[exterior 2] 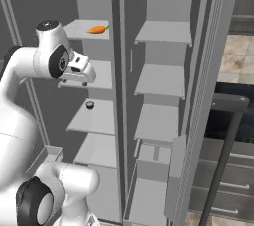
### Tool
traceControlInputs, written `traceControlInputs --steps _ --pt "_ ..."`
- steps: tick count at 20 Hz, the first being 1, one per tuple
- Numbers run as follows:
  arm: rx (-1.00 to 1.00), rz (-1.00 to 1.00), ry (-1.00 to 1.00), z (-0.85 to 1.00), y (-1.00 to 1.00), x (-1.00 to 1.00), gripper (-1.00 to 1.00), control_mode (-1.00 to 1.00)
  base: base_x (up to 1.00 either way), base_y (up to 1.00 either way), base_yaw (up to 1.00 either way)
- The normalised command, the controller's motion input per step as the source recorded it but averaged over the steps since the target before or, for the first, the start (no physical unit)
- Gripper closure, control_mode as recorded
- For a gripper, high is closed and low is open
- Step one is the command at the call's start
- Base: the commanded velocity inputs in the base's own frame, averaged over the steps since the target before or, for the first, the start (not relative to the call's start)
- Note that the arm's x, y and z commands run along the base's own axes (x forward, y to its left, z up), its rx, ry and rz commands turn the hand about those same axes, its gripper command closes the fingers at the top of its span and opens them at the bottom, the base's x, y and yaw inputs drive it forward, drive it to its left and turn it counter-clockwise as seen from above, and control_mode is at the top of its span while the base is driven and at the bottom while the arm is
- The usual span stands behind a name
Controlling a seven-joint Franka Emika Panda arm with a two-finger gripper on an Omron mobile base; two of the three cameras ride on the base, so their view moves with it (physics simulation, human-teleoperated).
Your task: Take the carrot and mushroom from the fridge shelf and place them in the freezer drawer to begin freezing them.
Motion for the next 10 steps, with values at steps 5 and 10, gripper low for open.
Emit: traceControlInputs --steps 5,10 --pt "0.0 -0.27 -0.14 0.72 0.11 0.12 -1.0 -1.0 0.0 0.0 0.0" --pt "0.0 -0.08 -0.11 0.59 0.11 0.26 -1.0 -1.0 0.0 0.0 0.0"
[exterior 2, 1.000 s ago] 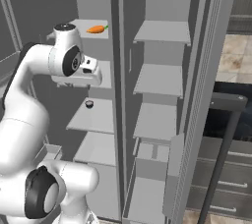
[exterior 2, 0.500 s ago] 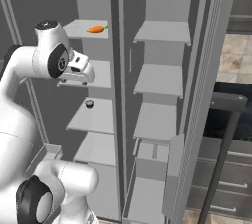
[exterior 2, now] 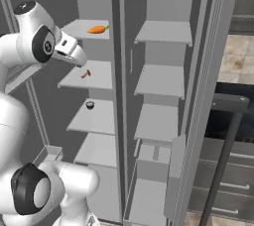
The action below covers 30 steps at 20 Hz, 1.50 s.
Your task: Take the carrot and mushroom from the fridge shelf and place them in the freezer drawer to begin freezing them.
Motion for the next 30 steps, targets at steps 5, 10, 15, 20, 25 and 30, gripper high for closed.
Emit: traceControlInputs --steps 5,10,15,20,25,30 --pt "0.0 0.0 -0.14 0.13 0.04 0.38 -1.0 -1.0 0.0 0.0 0.0" --pt "0.02 0.0 -0.16 0.07 0.06 0.56 -1.0 -1.0 0.0 0.0 0.0" --pt "0.04 0.0 -0.12 0.39 0.1 0.58 -1.0 -1.0 0.0 0.0 0.0" --pt "0.02 -0.01 -0.01 0.32 0.17 0.51 -1.0 -1.0 0.0 0.0 0.0" --pt "0.0 -0.02 0.0 0.0 0.21 0.66 -1.0 -1.0 0.0 0.0 0.0" --pt "0.01 -0.01 0.0 -0.04 0.02 0.65 -1.0 -1.0 0.0 0.0 0.0"
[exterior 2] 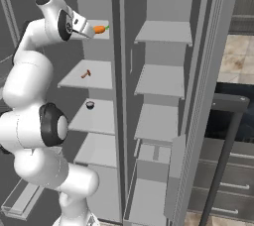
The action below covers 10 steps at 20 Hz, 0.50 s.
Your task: Take the carrot and mushroom from the fridge shelf and place them in the freezer drawer to begin freezing them.
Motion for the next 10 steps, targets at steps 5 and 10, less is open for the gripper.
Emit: traceControlInputs --steps 5,10 --pt "0.03 -0.04 0.02 -0.14 0.0 0.64 -1.0 -1.0 0.0 0.0 0.0" --pt "0.04 -0.04 0.03 -0.14 0.0 0.58 -1.0 -1.0 0.0 0.0 0.0"
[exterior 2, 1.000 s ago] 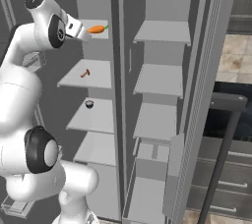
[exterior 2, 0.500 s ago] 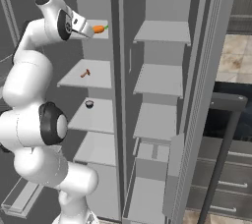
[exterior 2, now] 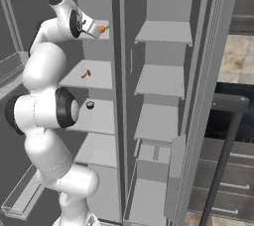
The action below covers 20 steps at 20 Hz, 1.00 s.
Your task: Take the carrot and mushroom from the fridge shelf and place them in the freezer drawer to begin freezing them.
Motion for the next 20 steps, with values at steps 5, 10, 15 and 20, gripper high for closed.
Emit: traceControlInputs --steps 5,10,15,20 --pt "0.05 -0.05 0.05 -0.07 0.0 0.55 -1.0 -1.0 0.0 0.0 0.0" --pt "0.04 -0.04 0.06 -0.07 0.0 0.51 -1.0 -1.0 0.0 0.0 0.0" --pt "0.02 -0.05 0.05 -0.18 0.0 0.45 -1.0 -1.0 0.0 0.0 0.0" --pt "0.04 -0.01 -0.02 -0.09 0.0 0.27 -1.0 -1.0 0.0 0.0 0.0"
